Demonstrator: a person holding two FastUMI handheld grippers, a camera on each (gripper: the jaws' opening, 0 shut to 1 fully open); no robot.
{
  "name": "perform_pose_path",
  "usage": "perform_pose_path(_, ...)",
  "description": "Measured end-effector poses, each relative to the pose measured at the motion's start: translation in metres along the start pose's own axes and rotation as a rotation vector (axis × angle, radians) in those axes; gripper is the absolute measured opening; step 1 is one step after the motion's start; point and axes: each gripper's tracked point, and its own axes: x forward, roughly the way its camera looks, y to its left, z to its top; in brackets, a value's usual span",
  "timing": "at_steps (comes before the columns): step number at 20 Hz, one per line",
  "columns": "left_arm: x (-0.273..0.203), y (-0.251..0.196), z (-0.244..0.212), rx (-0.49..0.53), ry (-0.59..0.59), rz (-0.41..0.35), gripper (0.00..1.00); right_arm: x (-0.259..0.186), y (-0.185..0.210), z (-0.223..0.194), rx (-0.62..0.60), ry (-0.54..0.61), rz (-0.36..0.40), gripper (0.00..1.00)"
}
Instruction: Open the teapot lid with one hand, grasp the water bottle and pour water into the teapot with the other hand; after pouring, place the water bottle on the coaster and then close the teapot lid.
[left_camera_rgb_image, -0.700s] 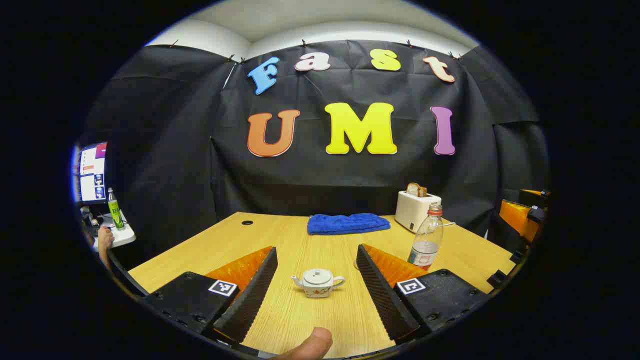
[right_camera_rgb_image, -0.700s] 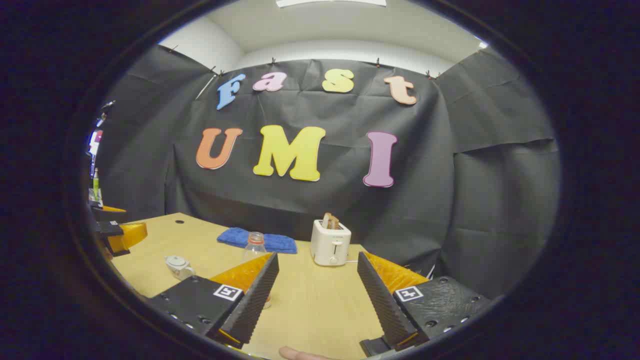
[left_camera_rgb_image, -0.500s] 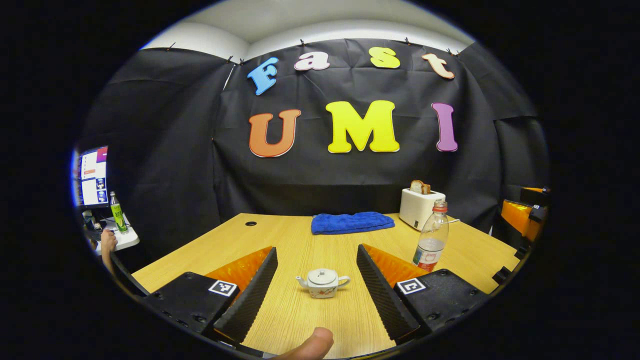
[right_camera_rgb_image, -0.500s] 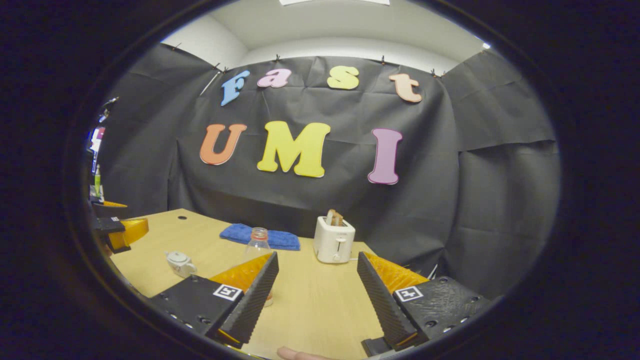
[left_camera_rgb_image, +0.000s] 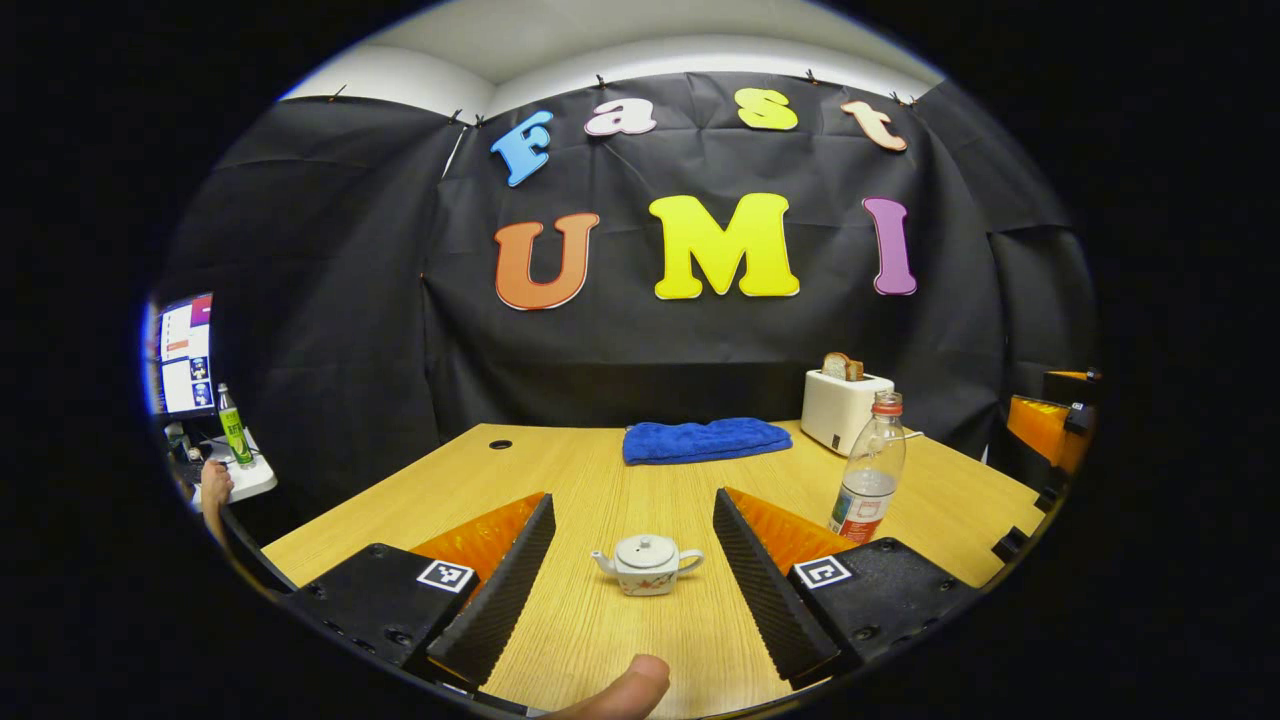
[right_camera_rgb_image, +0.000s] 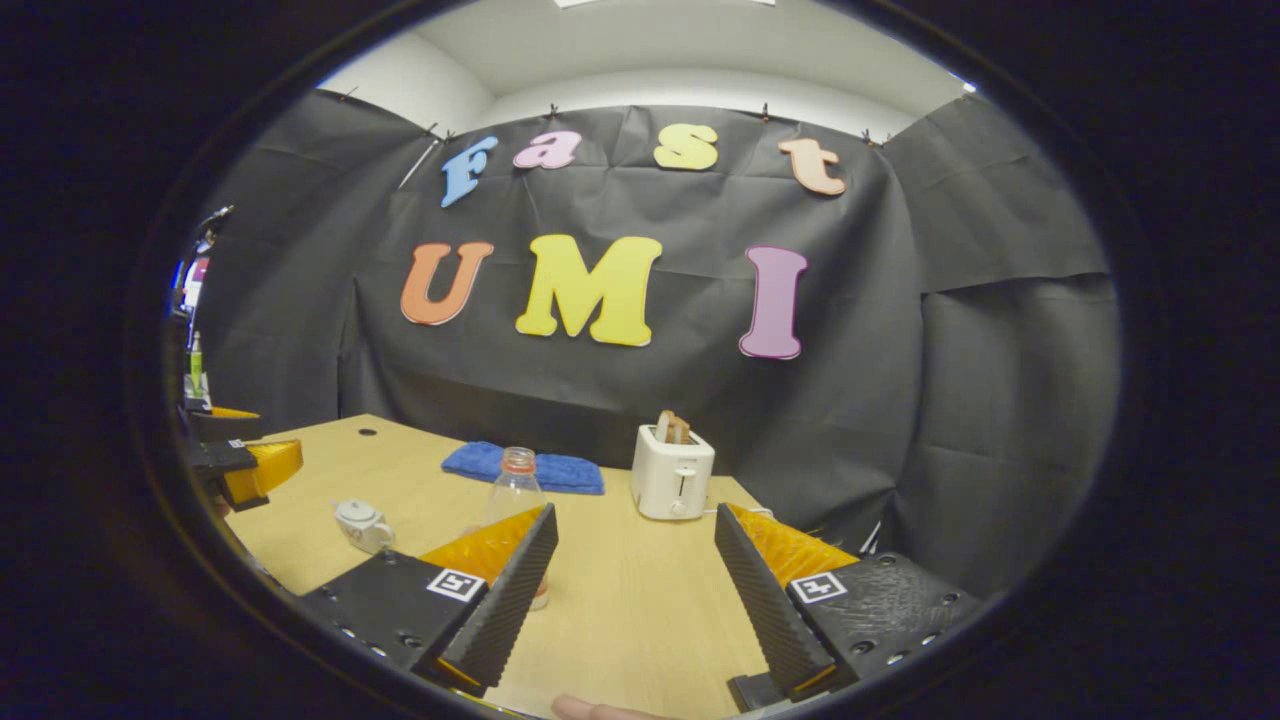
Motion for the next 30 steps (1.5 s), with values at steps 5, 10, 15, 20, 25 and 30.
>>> perform_pose_path(5,0.023,-0.008,-0.006,0.004,-0.027,-0.021,1.00,0.006,-0.005,-0.005,0.007,0.022,-0.005,0.95)
perform_pose_path(10,0.077,-0.016,-0.029,-0.029,-0.041,-0.037,1.00,0.015,-0.017,-0.013,0.020,0.042,-0.047,0.97)
perform_pose_path(15,0.109,-0.014,-0.054,-0.019,-0.016,-0.027,1.00,0.021,-0.020,-0.022,0.021,0.067,-0.066,0.95)
perform_pose_path(20,0.117,-0.020,-0.065,-0.035,0.004,-0.051,0.96,0.025,-0.012,-0.030,0.019,0.089,-0.058,0.97)
perform_pose_path(25,0.123,-0.022,-0.078,-0.014,0.036,-0.063,0.63,0.026,-0.004,-0.033,0.009,0.101,-0.043,0.98)
perform_pose_path(30,0.128,-0.024,-0.082,-0.037,0.049,-0.080,0.52,0.028,-0.005,-0.034,0.009,0.102,-0.048,0.98)
